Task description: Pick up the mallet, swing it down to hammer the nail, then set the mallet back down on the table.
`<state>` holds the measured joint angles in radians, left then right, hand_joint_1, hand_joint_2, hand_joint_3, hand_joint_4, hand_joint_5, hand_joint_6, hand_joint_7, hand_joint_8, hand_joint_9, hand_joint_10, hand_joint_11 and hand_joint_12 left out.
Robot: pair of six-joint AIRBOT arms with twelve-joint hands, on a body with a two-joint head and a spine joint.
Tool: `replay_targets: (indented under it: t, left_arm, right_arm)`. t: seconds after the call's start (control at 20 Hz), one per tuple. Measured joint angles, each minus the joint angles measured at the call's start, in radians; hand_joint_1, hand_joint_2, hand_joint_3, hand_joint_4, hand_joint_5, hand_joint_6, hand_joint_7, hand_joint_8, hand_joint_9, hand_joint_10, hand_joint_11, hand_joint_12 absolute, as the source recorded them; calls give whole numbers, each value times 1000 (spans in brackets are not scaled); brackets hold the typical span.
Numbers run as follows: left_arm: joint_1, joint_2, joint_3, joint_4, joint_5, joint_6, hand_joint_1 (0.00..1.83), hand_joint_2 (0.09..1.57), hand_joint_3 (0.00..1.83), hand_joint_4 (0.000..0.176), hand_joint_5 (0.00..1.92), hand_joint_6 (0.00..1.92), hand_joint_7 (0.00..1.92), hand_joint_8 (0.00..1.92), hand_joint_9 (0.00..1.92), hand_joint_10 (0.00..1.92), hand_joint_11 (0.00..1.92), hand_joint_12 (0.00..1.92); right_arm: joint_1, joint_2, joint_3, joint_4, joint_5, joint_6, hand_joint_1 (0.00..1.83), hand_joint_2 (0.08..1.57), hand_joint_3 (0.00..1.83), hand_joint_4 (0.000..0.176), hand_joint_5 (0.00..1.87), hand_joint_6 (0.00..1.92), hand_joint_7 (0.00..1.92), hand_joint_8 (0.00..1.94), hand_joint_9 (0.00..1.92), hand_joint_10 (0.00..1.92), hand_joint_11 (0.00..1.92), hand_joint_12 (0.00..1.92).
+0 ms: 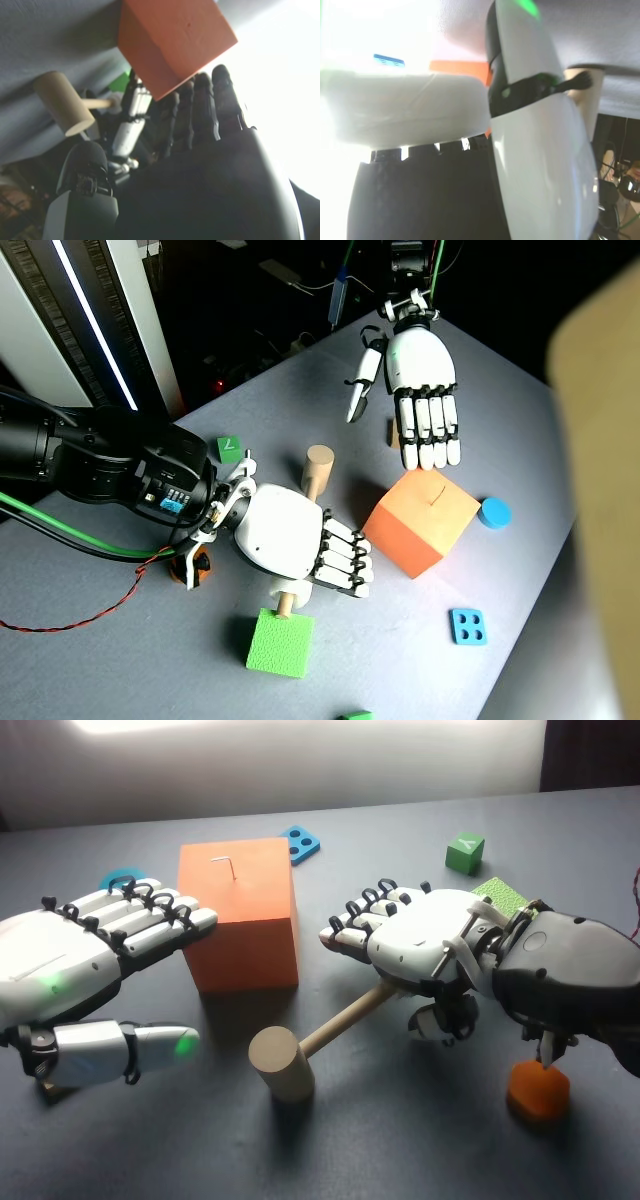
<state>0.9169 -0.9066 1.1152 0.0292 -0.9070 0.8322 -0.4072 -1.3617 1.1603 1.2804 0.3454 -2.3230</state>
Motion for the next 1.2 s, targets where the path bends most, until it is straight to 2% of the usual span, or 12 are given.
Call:
replay_targets:
  t: [0.15,0.25,0.6,0.65,0.8,0.85,0.9,0.95,1.0,1.05,1.1,1.2]
  left_arm:
    - [-3,-5,7,0,-2,0,0,1265,0,0,8,2,25,1,14,2,0,0]
    - [-7,-7,9,-1,1,2,0,1264,0,0,0,0,5,0,0,0,0,0]
    - [-7,-7,7,-1,18,4,0,1263,0,0,12,5,23,8,9,4,0,0]
    - [-7,-7,5,-3,18,4,0,1264,0,0,9,3,18,5,4,1,0,0]
    - [-7,-8,5,-3,21,4,0,1260,0,0,0,0,3,0,1,0,0,0]
    - [-7,-8,5,-3,25,4,0,1266,0,0,0,0,6,2,6,2,0,0]
    - [-7,-8,5,-2,26,4,0,1266,0,0,0,0,6,2,6,2,0,0]
    - [-7,-8,5,-1,27,4,0,1262,0,0,8,3,12,4,4,1,0,0]
    - [-7,-8,2,1,29,4,0,1256,0,0,16,6,20,7,7,3,0,0]
    - [-7,-8,0,0,29,5,0,1256,0,0,13,5,6,1,1,0,0,0]
    - [-7,-8,0,-1,29,4,0,1254,0,0,4,1,0,0,0,0,0,0]
    - [-7,-8,0,-3,31,4,0,1255,0,0,15,6,5,2,0,0,0,0]
  right_arm:
    - [1,-3,6,-1,-8,0,1312,984,0,0,124,9,124,9,66,10,0,309]
    - [1,-6,9,-2,-13,0,1317,997,3,0,97,1,104,1,43,2,0,231]
    - [5,-6,14,-1,-17,0,1299,1008,4,0,139,3,136,3,72,4,0,327]
    - [5,-6,14,-1,-17,0,1258,1035,7,0,157,4,193,9,137,17,0,403]
    - [5,-6,16,-2,-16,-6,1138,1112,5,0,664,71,743,83,648,189,41,1207]
    - [5,-6,19,-2,-16,-9,1177,1173,4,0,755,950,864,1008,681,495,116,1369]
    - [5,-7,21,-2,-13,-8,1177,1173,4,0,755,950,864,1008,681,495,116,1369]
    - [10,-7,21,-14,-6,-9,1212,1202,0,0,859,979,801,1502,626,1392,269,1732]
    - [10,-7,21,-17,-3,-9,1076,1187,1,0,855,1157,755,1530,640,1577,336,1807]
    - [8,-7,21,-7,-5,-10,1038,1208,7,0,803,1300,761,1823,714,1852,471,1898]
    - [3,-7,21,-6,-9,-10,897,1244,7,0,683,1669,874,1917,878,1907,684,1916]
    - [3,-7,21,-2,-13,-12,593,1447,21,0,742,1907,929,1940,947,1920,922,1921]
